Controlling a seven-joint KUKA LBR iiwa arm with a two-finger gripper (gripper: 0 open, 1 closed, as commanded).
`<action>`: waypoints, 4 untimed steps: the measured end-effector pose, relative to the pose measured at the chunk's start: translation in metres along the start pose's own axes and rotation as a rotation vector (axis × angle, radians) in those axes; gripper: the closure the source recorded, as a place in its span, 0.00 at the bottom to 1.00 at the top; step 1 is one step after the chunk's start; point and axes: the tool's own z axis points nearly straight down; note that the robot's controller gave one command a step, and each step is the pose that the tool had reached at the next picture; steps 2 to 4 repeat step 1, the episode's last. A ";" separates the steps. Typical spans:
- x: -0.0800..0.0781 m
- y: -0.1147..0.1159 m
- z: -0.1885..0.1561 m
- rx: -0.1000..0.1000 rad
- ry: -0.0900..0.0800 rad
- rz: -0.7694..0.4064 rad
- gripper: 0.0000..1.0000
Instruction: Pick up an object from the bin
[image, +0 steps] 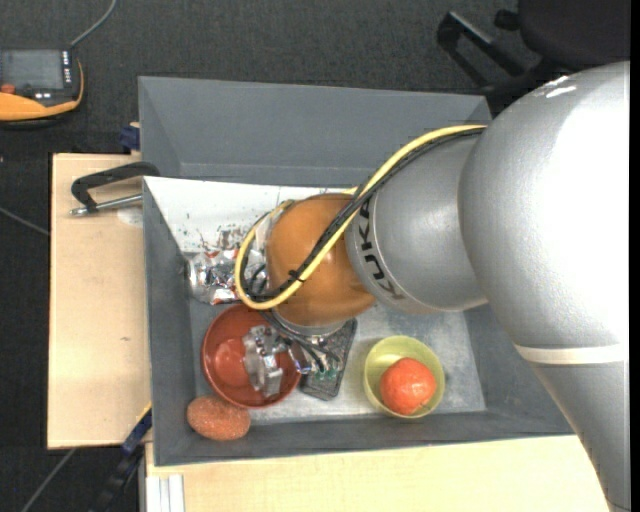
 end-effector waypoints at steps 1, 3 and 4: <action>-0.019 0.003 -0.158 -0.002 -0.016 0.047 1.00; -0.019 0.003 -0.158 -0.002 -0.016 0.047 1.00; -0.019 0.003 -0.158 -0.002 -0.016 0.047 1.00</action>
Offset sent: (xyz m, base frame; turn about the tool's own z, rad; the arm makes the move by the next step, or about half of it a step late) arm 0.0144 0.0056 0.1519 0.0477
